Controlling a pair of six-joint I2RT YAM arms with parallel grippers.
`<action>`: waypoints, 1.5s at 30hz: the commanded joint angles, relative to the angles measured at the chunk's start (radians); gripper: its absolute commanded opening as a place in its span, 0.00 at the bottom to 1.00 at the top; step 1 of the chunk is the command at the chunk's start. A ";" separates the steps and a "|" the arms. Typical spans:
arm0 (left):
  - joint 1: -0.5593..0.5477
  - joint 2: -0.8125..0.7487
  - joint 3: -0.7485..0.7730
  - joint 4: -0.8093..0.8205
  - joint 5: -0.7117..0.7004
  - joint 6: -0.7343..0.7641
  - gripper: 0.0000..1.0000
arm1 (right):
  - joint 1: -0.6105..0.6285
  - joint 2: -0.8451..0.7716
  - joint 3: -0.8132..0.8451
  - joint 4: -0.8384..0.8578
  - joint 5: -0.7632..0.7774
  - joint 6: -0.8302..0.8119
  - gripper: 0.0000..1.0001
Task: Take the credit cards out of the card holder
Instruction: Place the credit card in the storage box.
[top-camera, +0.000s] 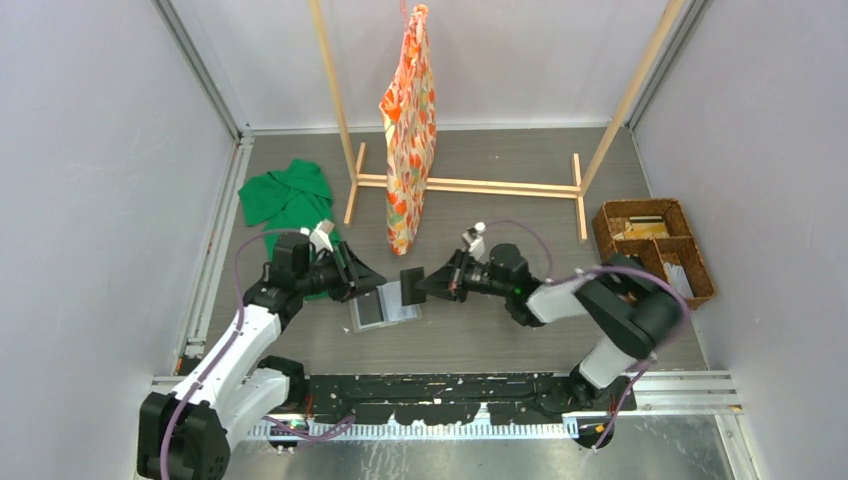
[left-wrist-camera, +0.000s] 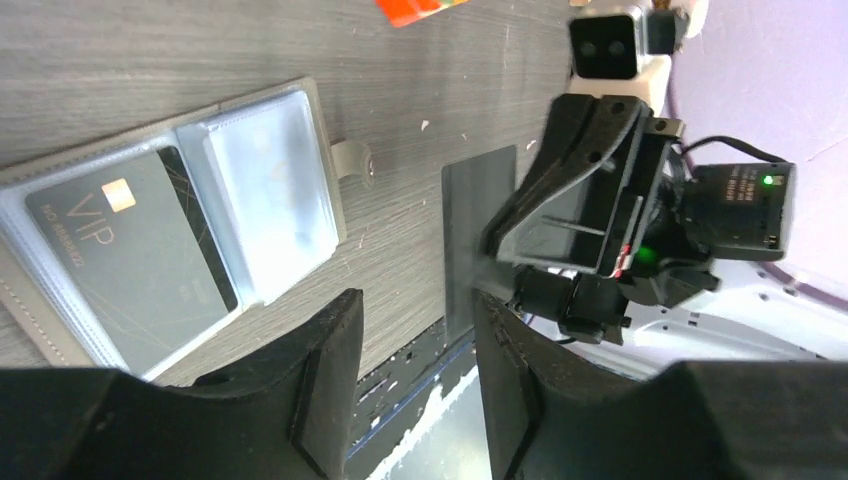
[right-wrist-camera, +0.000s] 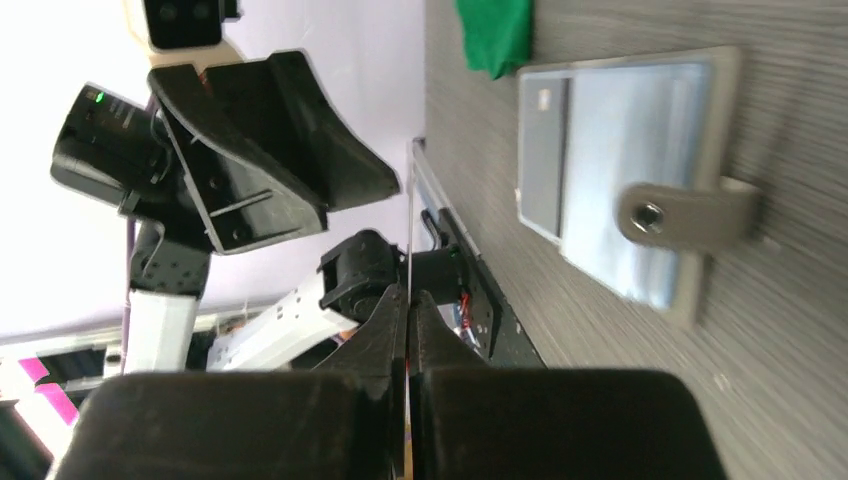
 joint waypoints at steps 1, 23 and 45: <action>0.001 -0.035 0.131 -0.193 -0.102 0.103 0.46 | -0.078 -0.356 -0.025 -0.674 0.198 -0.256 0.01; 0.001 0.083 0.282 -0.204 -0.064 0.137 0.43 | -0.304 -0.349 0.659 -2.215 1.873 -0.738 0.00; 0.001 0.175 0.342 -0.225 0.079 0.155 0.40 | -0.595 -0.295 0.356 -1.493 1.693 -1.509 0.01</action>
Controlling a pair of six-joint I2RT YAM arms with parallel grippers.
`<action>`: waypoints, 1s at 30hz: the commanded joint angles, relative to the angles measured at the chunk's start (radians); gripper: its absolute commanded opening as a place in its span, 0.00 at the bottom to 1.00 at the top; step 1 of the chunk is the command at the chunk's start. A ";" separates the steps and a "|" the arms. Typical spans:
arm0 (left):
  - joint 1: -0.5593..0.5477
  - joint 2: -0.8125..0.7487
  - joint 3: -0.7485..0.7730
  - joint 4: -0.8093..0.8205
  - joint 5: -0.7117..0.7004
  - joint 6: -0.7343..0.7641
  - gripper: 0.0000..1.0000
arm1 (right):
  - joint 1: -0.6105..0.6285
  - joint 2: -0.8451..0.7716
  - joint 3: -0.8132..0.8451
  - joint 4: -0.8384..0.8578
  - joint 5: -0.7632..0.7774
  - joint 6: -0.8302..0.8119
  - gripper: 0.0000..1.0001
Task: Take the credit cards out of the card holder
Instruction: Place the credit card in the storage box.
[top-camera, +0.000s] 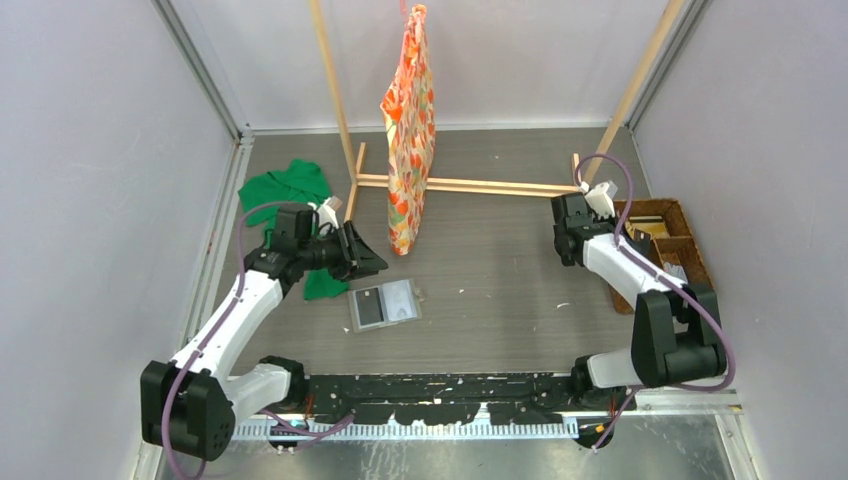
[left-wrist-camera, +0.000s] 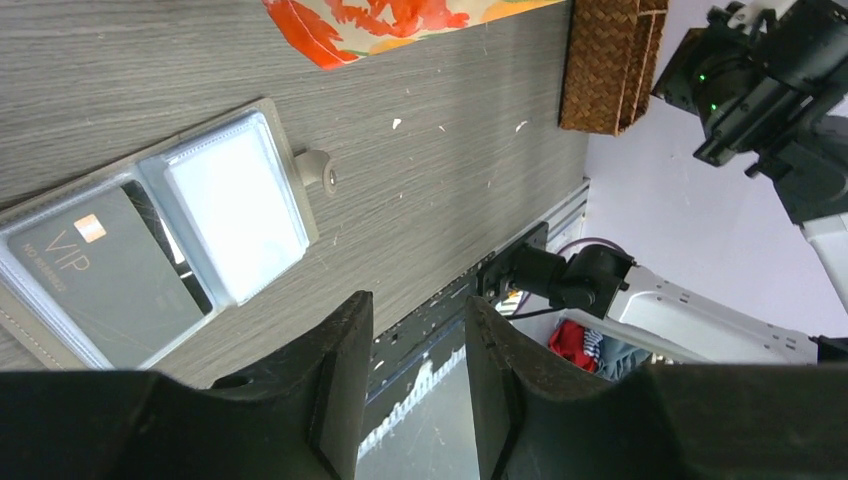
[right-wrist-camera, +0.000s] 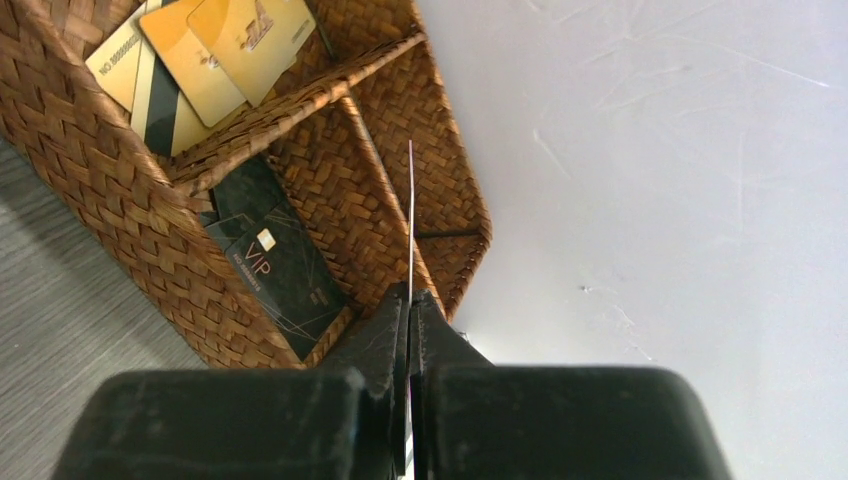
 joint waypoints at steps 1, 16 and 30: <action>0.001 0.010 0.036 0.022 0.058 0.019 0.40 | -0.042 0.069 0.005 0.075 -0.079 -0.070 0.01; 0.001 0.004 0.032 0.005 0.046 0.023 0.39 | -0.069 0.212 -0.014 0.079 -0.098 -0.037 0.28; 0.001 0.016 0.025 0.018 0.030 0.041 0.39 | 0.027 -0.093 0.222 -0.201 -0.218 0.152 0.47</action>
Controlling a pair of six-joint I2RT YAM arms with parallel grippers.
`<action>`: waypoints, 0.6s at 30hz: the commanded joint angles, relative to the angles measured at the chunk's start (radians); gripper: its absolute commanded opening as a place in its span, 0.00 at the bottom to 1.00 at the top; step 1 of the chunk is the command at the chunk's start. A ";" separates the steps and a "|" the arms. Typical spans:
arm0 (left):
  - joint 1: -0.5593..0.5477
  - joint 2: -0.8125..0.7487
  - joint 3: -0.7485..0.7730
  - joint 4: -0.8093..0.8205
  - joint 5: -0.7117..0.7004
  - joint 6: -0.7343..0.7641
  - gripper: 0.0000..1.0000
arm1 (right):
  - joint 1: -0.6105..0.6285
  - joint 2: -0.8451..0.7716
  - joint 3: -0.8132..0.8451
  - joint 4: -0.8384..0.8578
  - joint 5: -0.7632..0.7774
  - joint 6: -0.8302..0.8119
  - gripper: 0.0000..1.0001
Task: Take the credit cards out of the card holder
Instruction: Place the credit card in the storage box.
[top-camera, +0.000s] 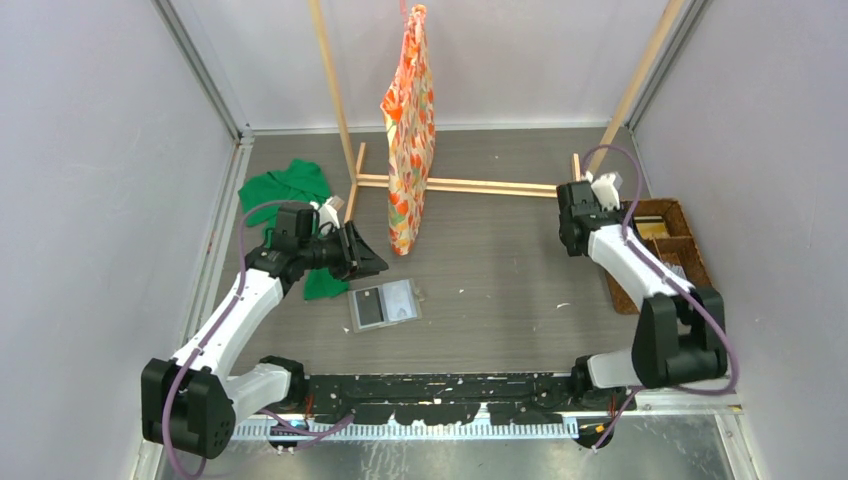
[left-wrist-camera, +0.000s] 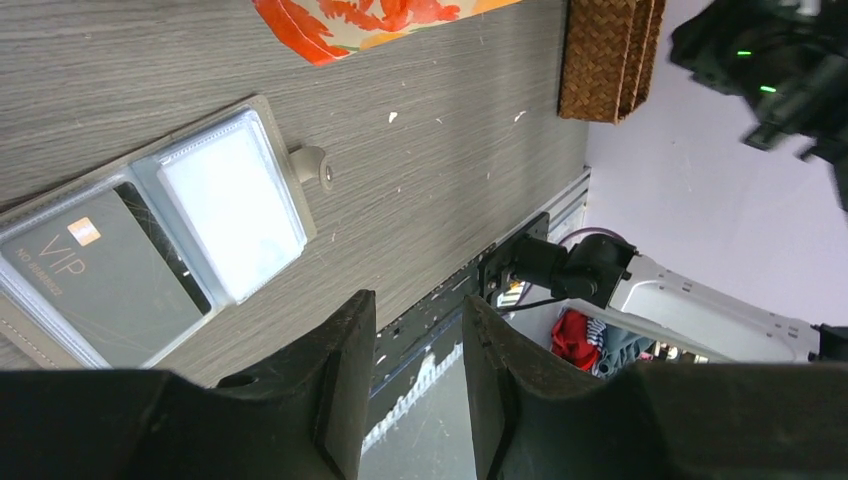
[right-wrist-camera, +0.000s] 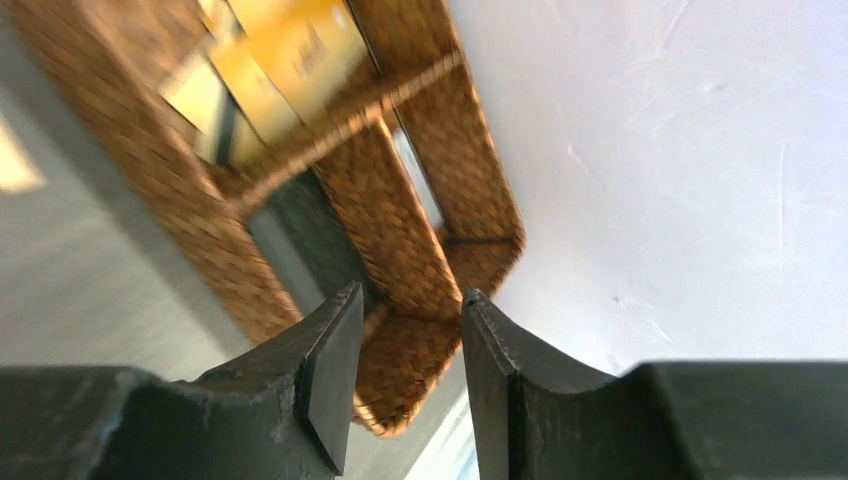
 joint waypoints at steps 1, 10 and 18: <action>0.001 -0.003 0.018 0.017 -0.001 0.021 0.39 | 0.103 -0.182 0.197 -0.147 -0.140 0.158 0.47; 0.001 -0.052 -0.043 -0.002 -0.076 0.034 0.39 | 0.422 -0.329 0.186 -0.136 -0.571 0.550 0.48; 0.001 -0.082 -0.113 -0.134 -0.233 0.031 0.38 | 0.702 -0.259 -0.038 0.207 -0.797 0.813 0.54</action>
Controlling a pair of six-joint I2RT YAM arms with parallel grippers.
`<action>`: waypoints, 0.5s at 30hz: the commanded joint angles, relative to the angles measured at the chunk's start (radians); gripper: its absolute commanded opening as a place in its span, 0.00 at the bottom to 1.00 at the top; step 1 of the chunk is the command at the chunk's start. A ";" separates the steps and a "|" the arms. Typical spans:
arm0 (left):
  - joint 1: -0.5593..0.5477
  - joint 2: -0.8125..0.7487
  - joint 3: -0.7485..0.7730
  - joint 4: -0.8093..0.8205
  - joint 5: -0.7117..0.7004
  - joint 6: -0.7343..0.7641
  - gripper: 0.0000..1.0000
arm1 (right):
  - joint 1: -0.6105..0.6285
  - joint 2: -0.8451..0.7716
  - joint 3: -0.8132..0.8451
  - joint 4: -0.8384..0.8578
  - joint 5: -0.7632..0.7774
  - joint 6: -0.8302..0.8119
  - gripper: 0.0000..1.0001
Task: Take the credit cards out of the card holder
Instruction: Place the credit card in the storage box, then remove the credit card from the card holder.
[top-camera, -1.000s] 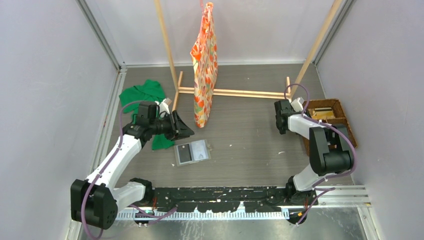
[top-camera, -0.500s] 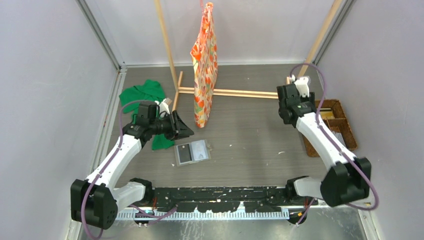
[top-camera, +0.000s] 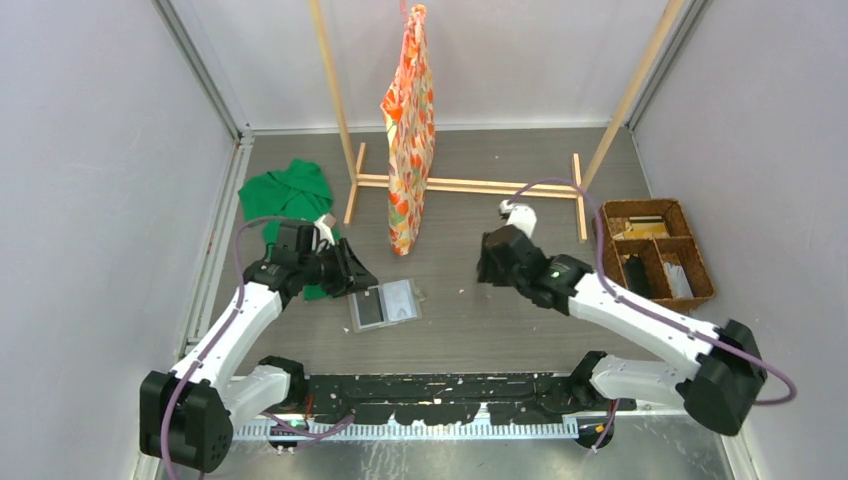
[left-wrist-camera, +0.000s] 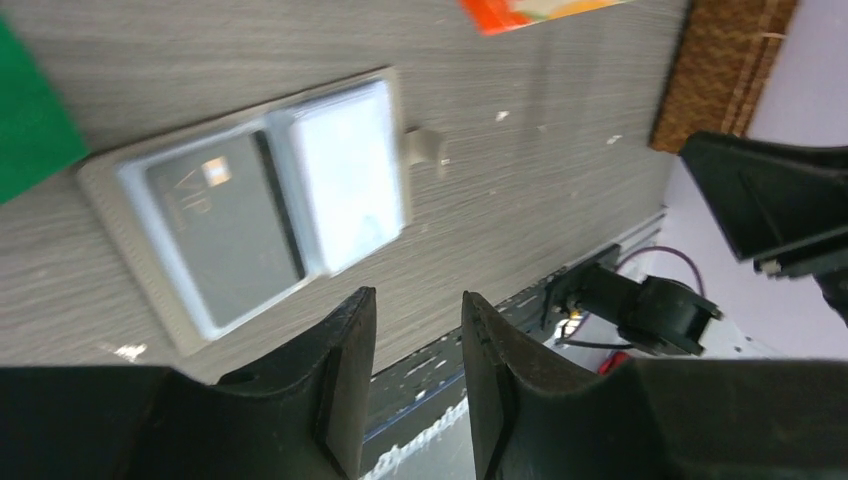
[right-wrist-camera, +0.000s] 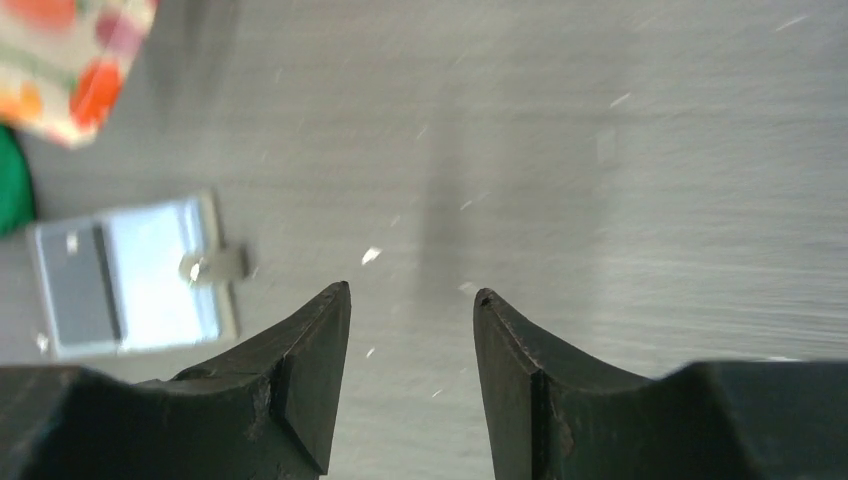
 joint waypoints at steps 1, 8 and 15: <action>0.001 -0.023 -0.031 -0.114 -0.121 0.013 0.37 | 0.080 0.118 0.008 0.168 -0.205 0.210 0.54; 0.001 -0.044 -0.049 -0.220 -0.250 -0.029 0.38 | 0.150 0.420 0.157 0.198 -0.431 0.266 0.54; 0.000 0.039 -0.074 -0.170 -0.292 -0.027 0.42 | 0.190 0.540 0.173 0.357 -0.475 0.274 0.53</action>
